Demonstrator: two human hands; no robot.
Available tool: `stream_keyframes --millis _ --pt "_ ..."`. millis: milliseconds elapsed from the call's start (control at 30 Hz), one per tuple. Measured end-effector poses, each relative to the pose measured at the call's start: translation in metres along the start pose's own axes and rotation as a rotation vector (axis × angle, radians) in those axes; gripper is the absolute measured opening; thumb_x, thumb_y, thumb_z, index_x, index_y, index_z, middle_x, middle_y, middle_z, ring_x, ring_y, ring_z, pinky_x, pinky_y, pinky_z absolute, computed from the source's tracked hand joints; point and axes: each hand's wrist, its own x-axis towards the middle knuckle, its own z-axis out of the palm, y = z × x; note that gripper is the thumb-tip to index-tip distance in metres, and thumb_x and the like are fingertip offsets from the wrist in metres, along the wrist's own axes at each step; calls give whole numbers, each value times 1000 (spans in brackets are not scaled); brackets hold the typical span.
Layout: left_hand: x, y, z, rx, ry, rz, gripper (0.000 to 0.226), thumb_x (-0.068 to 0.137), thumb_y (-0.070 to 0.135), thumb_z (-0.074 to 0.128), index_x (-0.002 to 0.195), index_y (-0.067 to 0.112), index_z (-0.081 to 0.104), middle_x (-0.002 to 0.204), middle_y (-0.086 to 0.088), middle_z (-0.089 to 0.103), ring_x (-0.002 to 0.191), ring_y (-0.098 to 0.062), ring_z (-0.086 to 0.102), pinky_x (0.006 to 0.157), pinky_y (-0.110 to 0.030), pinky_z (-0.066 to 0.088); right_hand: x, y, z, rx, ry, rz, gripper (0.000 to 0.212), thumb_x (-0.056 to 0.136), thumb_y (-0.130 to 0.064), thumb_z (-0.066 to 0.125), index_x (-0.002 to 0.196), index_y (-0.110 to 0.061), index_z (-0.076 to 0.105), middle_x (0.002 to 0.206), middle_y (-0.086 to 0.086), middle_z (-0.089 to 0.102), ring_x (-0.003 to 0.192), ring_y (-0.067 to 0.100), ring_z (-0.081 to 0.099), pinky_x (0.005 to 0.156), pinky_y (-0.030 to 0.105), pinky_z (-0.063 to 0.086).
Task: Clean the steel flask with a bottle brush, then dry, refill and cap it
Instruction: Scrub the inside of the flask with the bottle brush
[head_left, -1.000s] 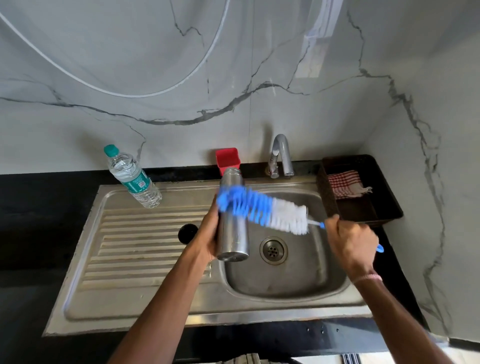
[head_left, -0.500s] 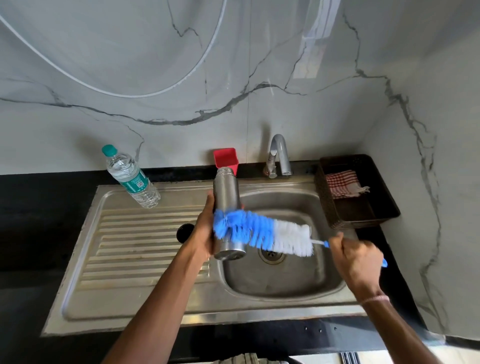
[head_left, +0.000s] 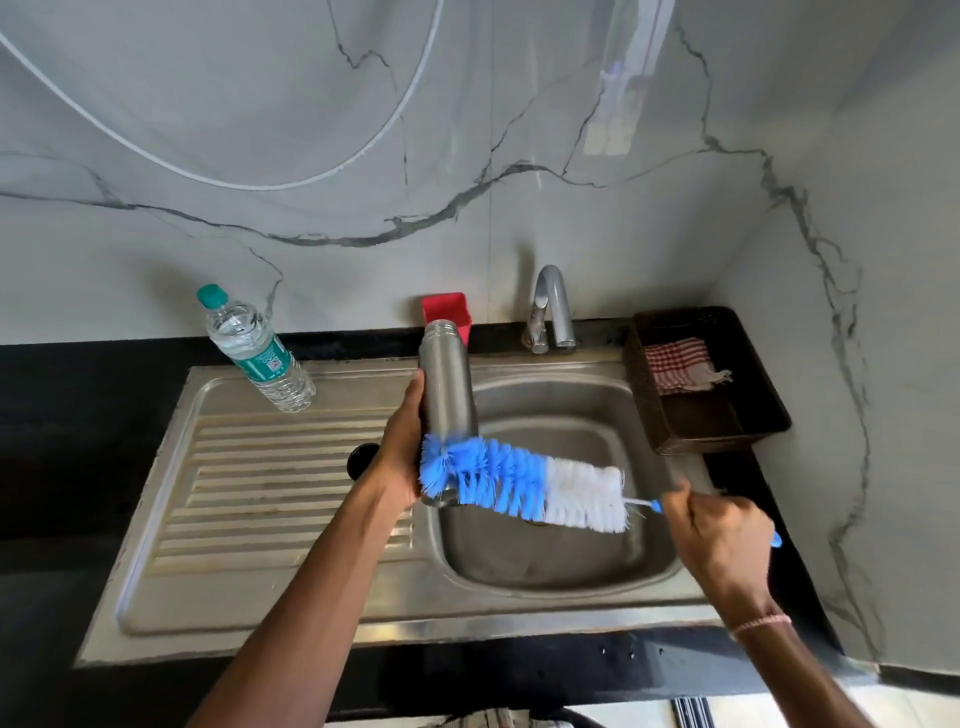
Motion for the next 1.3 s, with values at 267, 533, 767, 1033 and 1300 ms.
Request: stream_keyframes --millis 267,533,767,1033,1300 --pt "-9 -16 25 38 -34 39 58 106 56 41 131 13 68 126 -15 73 102 -26 71 90 -41 56 85 -22 23 -169 -84 302 49 94 -31 50 64 2 70 60 29 63 54 48 61 56 41 49" --pt "-9 -2 14 -97 67 23 61 100 43 52 133 -7 60 113 -21 69 92 -32 67 89 -44 53 6 1 -3 19 11 -33 59 93 -27 45 36 -9 39 34 2 28 30 19 22 47 22 21" --pt "-7 -13 23 86 49 61 67 95 71 52 117 11 72 95 -17 78 76 -27 75 76 -40 62 76 -20 21 -151 -5 191 46 91 -26 54 55 2 66 50 26 57 41 45 56 48 38 47" --pt "-8 -4 8 23 77 44 72 101 68 42 112 4 70 80 -13 76 65 -23 75 57 -32 59 22 -6 16 -65 -38 6 55 91 -28 48 42 -3 52 38 18 48 29 35 46 47 25 29" --pt "-11 -12 18 46 56 1 74 99 69 47 131 5 66 109 -22 77 86 -32 77 70 -41 63 56 -18 28 -159 -16 164 48 91 -26 51 54 0 65 47 25 56 39 42 55 46 35 43"
